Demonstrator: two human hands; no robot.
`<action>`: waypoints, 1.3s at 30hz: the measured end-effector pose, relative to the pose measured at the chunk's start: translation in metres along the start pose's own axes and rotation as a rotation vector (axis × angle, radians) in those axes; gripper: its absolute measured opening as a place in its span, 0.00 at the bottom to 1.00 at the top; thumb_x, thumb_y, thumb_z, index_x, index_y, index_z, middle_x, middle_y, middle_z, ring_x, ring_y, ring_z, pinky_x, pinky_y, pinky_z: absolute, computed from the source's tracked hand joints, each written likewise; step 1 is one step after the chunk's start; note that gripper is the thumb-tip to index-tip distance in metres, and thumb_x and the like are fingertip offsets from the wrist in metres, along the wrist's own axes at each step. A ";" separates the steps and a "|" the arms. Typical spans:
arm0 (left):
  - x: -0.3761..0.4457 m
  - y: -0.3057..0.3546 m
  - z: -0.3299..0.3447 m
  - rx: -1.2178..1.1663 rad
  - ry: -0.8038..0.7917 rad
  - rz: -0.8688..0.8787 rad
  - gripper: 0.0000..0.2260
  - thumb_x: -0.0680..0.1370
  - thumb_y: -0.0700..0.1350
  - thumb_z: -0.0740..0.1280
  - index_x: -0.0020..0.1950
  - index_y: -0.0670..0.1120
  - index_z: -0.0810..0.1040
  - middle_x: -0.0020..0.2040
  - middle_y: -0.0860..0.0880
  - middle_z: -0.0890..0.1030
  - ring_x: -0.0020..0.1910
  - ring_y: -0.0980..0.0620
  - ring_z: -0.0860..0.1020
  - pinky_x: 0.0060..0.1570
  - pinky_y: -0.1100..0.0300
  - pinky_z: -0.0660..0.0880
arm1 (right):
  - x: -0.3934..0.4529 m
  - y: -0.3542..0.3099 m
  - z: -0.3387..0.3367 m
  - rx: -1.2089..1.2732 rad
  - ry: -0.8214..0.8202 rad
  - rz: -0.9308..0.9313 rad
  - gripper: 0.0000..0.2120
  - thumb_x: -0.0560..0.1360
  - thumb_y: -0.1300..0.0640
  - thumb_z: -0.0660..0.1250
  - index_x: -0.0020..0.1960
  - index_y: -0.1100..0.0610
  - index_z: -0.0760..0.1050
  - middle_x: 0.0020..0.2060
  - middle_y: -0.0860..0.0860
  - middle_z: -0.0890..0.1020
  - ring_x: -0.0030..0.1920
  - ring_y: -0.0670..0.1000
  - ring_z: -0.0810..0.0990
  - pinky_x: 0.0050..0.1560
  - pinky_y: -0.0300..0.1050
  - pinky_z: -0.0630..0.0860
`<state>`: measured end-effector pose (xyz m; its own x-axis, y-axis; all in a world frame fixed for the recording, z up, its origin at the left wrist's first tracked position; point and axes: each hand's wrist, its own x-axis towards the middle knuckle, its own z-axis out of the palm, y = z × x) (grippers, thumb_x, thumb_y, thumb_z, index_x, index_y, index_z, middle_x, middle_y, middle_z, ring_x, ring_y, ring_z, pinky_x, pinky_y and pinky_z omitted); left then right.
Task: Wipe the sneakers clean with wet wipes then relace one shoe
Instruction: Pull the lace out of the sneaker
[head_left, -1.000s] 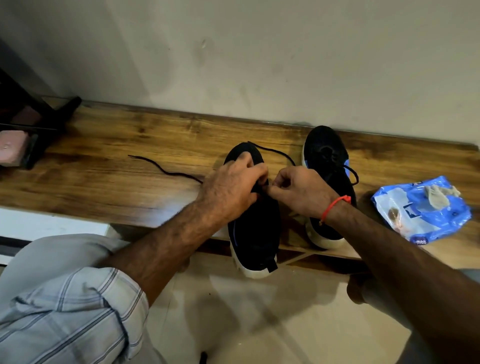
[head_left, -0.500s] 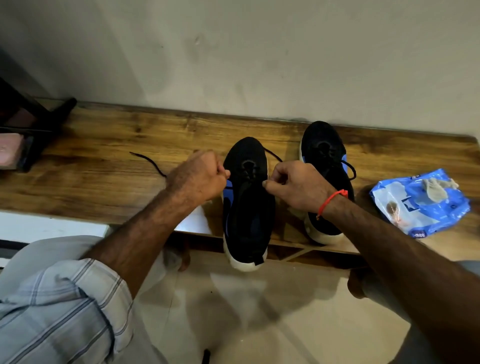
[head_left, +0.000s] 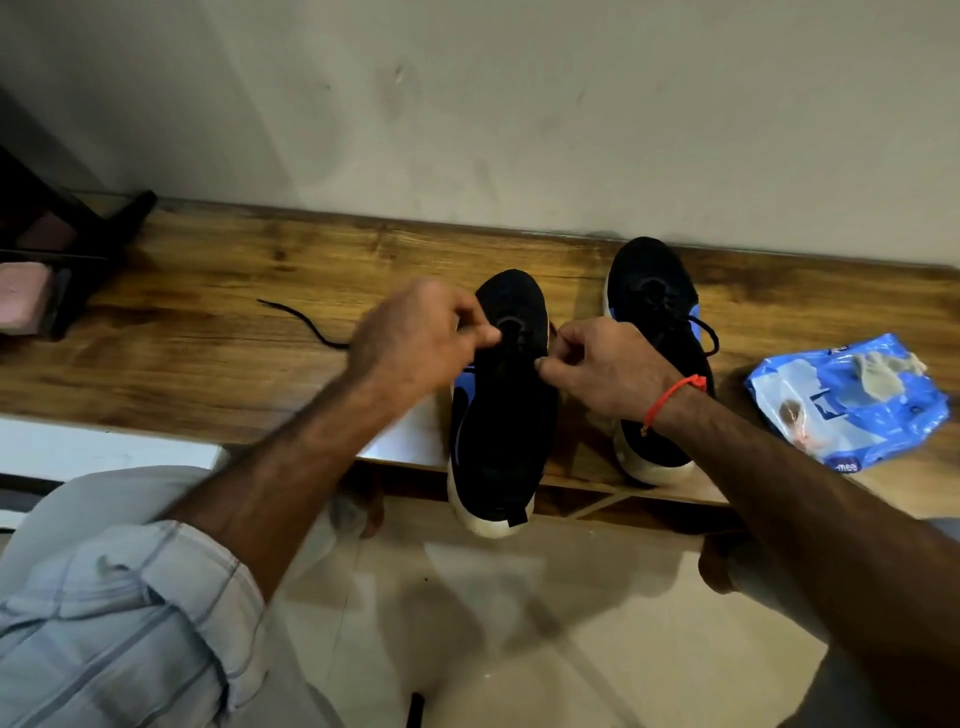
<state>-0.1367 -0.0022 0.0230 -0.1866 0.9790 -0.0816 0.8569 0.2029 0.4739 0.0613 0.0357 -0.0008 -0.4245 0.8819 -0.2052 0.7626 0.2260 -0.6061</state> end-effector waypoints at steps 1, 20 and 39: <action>0.005 -0.008 -0.012 -0.013 0.043 -0.081 0.07 0.76 0.58 0.73 0.45 0.56 0.82 0.48 0.58 0.82 0.46 0.56 0.78 0.49 0.54 0.77 | 0.000 0.001 0.000 0.009 0.005 -0.010 0.12 0.76 0.51 0.70 0.36 0.53 0.75 0.32 0.45 0.78 0.34 0.43 0.75 0.34 0.36 0.70; 0.012 -0.021 -0.028 0.198 0.120 -0.072 0.07 0.78 0.57 0.70 0.45 0.57 0.76 0.52 0.55 0.80 0.66 0.46 0.72 0.71 0.33 0.53 | 0.000 0.003 0.003 0.041 0.041 -0.064 0.12 0.76 0.53 0.69 0.35 0.53 0.73 0.32 0.46 0.77 0.35 0.45 0.75 0.35 0.36 0.71; 0.022 -0.022 -0.011 0.443 0.061 -0.050 0.12 0.77 0.63 0.67 0.50 0.57 0.81 0.56 0.51 0.81 0.65 0.45 0.72 0.68 0.35 0.59 | 0.002 0.002 0.005 0.008 0.007 -0.080 0.10 0.75 0.52 0.68 0.38 0.54 0.73 0.36 0.50 0.80 0.38 0.48 0.78 0.39 0.48 0.79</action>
<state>-0.1644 0.0146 0.0205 -0.2496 0.9677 -0.0369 0.9667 0.2512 0.0487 0.0595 0.0362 -0.0061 -0.4804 0.8641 -0.1502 0.7226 0.2928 -0.6262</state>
